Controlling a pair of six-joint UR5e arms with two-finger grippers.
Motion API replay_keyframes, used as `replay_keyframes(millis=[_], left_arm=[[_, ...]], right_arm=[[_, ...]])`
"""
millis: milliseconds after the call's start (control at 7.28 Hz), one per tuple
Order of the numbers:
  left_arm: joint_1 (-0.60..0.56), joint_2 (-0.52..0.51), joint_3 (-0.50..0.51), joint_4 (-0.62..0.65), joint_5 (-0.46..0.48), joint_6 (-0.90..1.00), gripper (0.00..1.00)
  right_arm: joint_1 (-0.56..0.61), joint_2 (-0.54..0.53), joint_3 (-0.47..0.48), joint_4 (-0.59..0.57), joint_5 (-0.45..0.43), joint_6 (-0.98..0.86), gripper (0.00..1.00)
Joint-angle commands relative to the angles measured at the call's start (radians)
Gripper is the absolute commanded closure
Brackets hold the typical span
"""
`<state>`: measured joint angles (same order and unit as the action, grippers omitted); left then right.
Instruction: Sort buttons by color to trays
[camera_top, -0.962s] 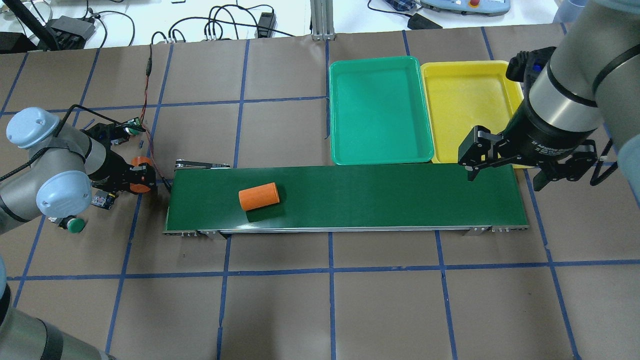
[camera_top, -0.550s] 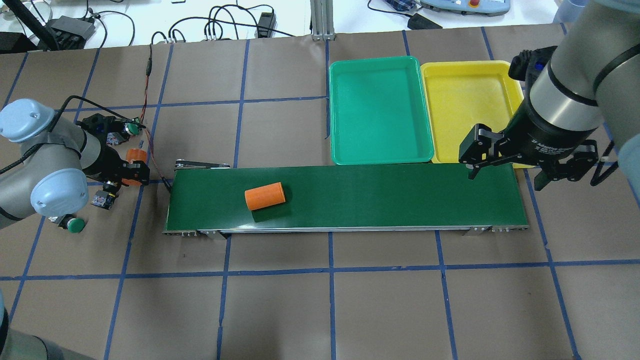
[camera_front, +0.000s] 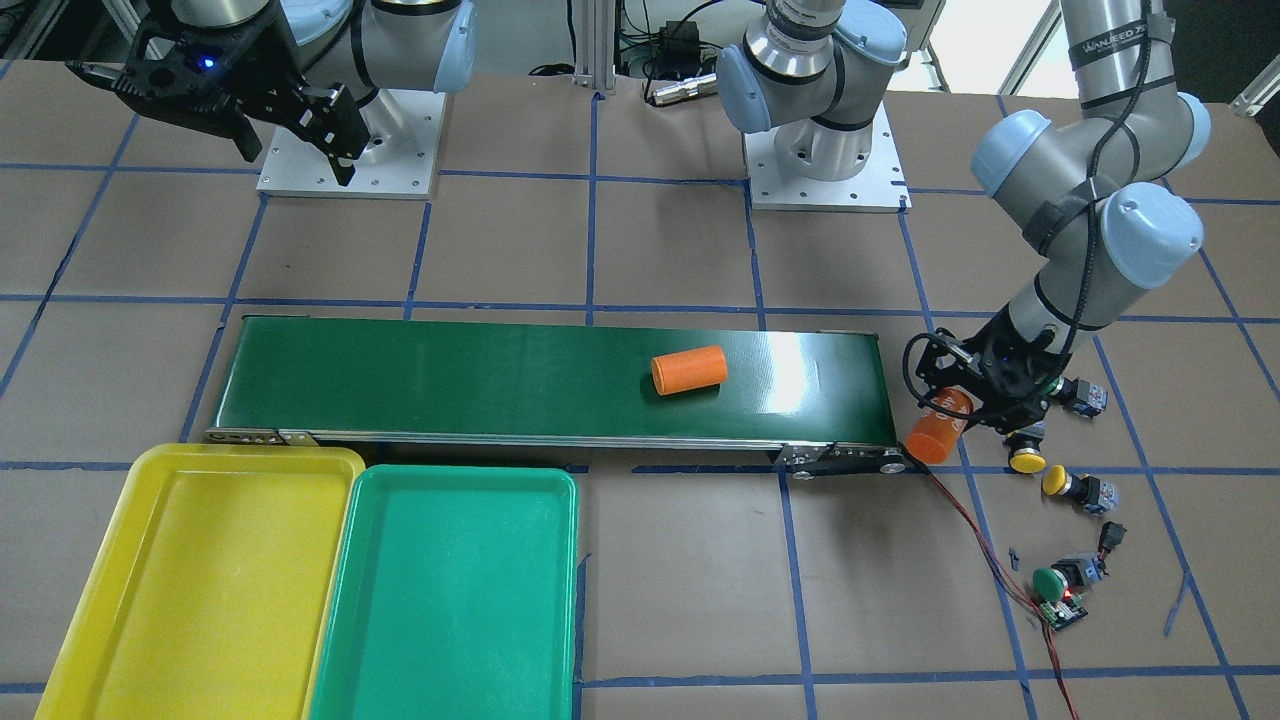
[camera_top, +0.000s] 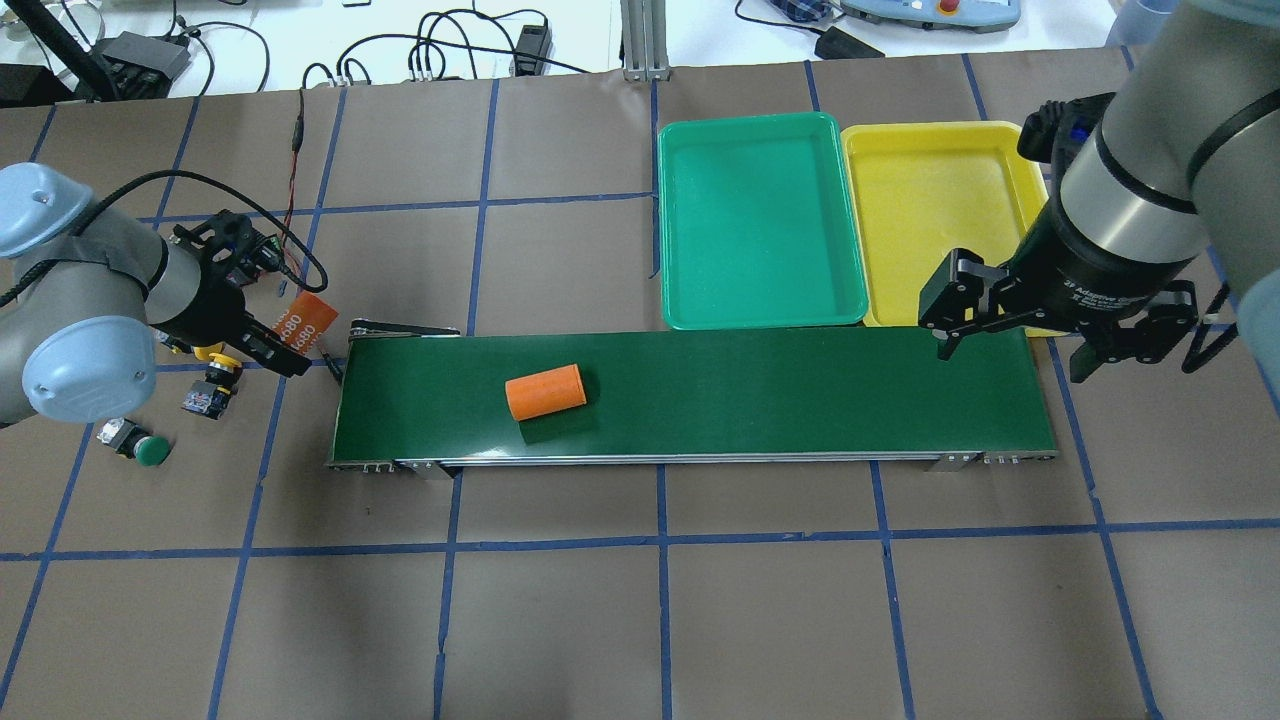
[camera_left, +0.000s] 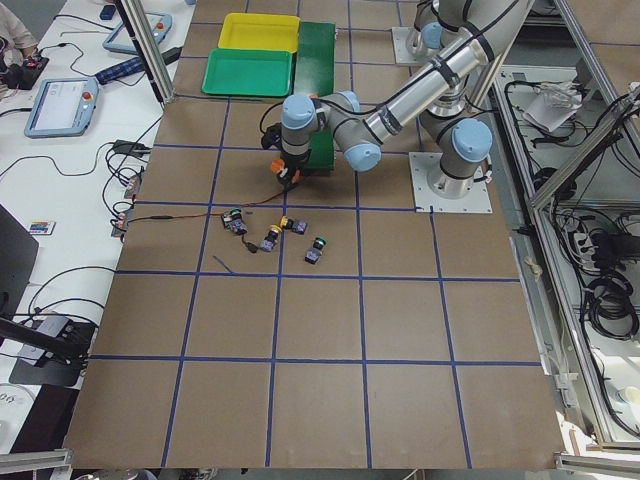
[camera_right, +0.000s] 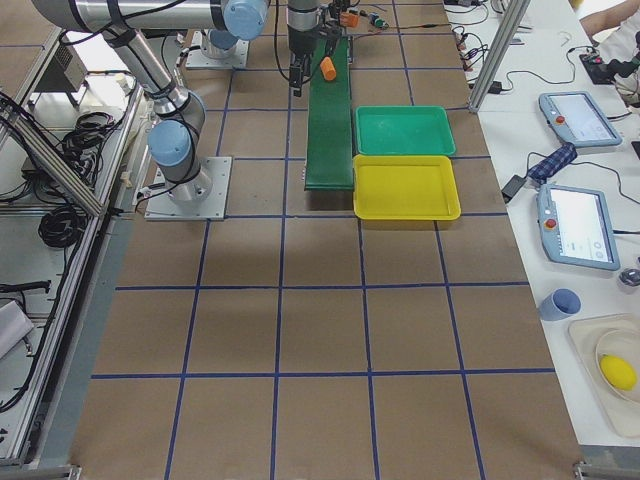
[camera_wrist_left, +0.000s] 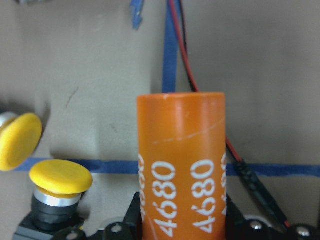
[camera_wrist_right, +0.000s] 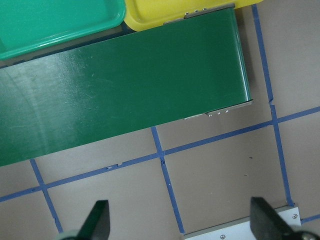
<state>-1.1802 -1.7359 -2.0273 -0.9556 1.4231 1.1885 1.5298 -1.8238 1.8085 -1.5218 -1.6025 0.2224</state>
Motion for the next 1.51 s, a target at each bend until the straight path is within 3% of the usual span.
replay_keyframes(millis=[0,275,412,550,687,1099,1374], left_arm=[[-0.120,0.047,-0.007,-0.046,-0.010,0.290,0.91],[-0.295,0.065,-0.043,-0.043,-0.003,0.298,0.86],[-0.323,0.062,-0.054,-0.037,-0.010,0.295,0.60],[-0.328,0.059,-0.074,-0.031,-0.025,0.281,0.13],[-0.328,0.047,-0.093,-0.028,-0.047,0.281,0.00],[-0.299,0.068,-0.088,0.006,-0.039,0.231,0.00],[-0.152,0.056,-0.084,0.040,-0.039,0.232,0.00]], right_arm=[[0.001,0.000,0.000,0.002,-0.001,0.002,0.00],[0.000,0.000,0.000,-0.001,-0.001,0.003,0.00],[-0.002,0.000,0.000,-0.004,0.001,0.000,0.00],[-0.003,0.000,0.000,-0.001,-0.001,-0.002,0.00],[-0.003,0.001,0.000,-0.001,-0.001,-0.002,0.00],[-0.022,0.001,-0.003,-0.015,0.004,-0.009,0.00],[-0.031,0.001,-0.002,-0.026,0.003,-0.011,0.00]])
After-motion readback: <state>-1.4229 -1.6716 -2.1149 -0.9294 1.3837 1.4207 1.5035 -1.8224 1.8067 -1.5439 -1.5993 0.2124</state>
